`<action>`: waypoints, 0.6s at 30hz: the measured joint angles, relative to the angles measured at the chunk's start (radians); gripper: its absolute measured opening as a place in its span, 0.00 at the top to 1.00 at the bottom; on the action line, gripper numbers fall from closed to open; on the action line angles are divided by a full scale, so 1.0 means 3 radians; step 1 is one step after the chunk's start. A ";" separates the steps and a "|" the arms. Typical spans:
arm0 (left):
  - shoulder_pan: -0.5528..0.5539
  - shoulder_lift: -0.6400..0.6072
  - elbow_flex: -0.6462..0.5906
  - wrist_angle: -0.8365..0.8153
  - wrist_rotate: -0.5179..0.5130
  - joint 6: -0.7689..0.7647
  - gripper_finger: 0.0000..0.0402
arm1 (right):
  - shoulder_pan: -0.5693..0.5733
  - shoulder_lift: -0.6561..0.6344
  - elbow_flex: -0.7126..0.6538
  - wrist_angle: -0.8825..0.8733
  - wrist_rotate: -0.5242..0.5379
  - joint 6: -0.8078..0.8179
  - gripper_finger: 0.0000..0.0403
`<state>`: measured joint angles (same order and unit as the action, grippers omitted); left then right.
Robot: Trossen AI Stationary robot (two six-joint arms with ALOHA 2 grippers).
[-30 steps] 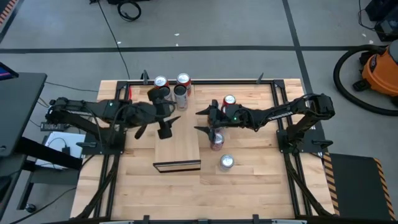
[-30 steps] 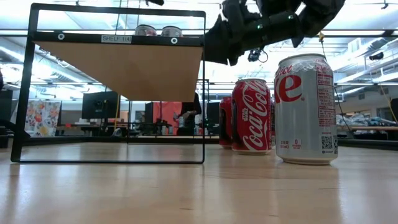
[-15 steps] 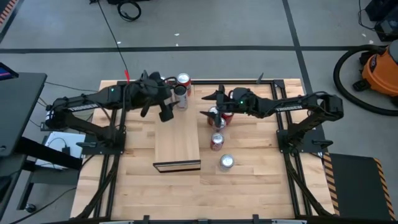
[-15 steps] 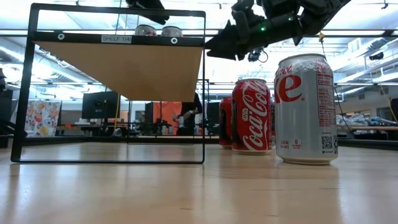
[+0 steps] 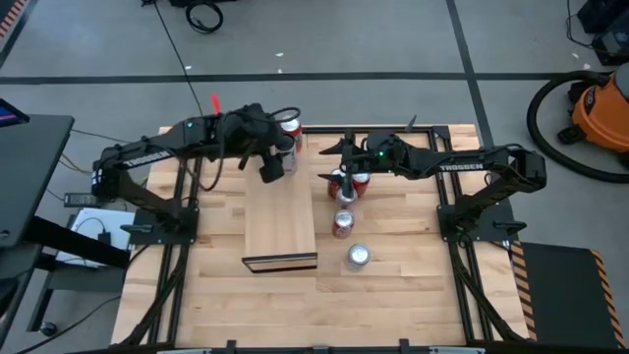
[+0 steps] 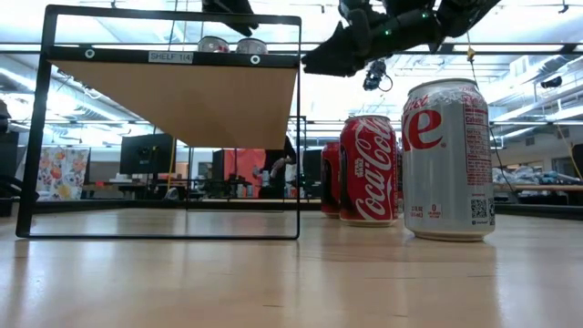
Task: Place canned beverage on shelf
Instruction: Put the white-pink soda can on the shelf and align it with the other white-pink soda can
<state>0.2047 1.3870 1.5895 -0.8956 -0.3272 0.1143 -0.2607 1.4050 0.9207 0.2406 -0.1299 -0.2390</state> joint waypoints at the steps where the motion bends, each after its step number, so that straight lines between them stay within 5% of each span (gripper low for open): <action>1: 0.0023 0.0040 0.0054 -0.0061 0.0028 -0.0023 0.25 | -0.0002 0.0003 0.0000 -0.0040 -0.0001 -0.0001 0.23; 18: 0.0436 0.0156 0.0167 -0.0234 0.0725 -0.0079 0.25 | 0.0024 0.0002 0.0000 -0.0112 -0.0009 0.0000 0.23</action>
<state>0.3354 1.4338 1.6398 -0.9657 -0.1097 0.0905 -0.2535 1.4055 0.9207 0.2070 -0.1326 -0.2390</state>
